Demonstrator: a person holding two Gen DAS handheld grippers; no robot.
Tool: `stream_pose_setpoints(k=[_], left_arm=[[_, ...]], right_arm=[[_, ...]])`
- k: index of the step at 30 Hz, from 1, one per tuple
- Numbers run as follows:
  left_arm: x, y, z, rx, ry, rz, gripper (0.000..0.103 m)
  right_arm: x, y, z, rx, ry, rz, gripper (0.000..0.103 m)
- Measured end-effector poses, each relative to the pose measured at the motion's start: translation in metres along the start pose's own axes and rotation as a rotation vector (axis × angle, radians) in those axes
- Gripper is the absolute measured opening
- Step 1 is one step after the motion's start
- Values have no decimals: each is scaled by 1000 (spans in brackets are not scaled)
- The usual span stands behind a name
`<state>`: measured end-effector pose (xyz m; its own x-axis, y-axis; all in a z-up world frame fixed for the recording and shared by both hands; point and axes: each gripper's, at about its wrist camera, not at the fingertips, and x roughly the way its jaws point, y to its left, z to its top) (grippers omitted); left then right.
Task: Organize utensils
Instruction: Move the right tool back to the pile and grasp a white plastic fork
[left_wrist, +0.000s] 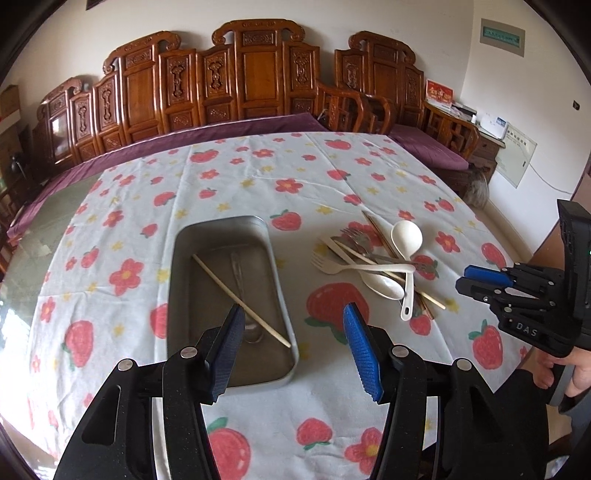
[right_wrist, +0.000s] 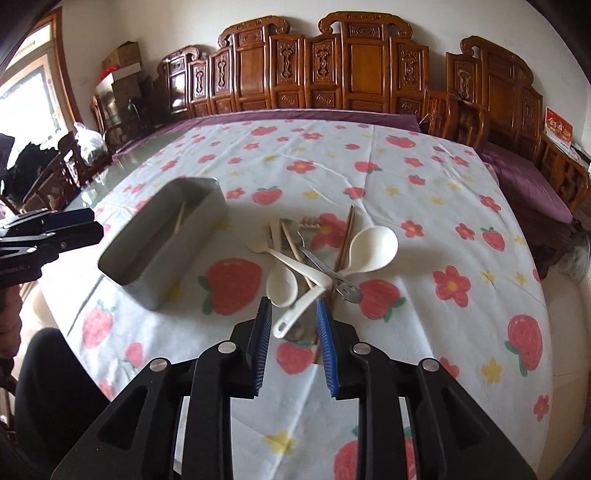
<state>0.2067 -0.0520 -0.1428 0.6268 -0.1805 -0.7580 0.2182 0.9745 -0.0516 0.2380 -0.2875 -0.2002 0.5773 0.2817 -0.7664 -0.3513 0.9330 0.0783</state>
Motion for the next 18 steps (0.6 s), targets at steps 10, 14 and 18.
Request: stream_pose_setpoints(k=[10,14,18], left_arm=[[31,-18,-3,10,32,-31,53],[37,-20,-5,10,41,-41,53],[40,-20,-5,9,44,-48,53]], right_arm=[[34,-9,23,-37,15,19,28],[62,5,43,-97,47,57,28],[96,14,54,-146,105,67,28]])
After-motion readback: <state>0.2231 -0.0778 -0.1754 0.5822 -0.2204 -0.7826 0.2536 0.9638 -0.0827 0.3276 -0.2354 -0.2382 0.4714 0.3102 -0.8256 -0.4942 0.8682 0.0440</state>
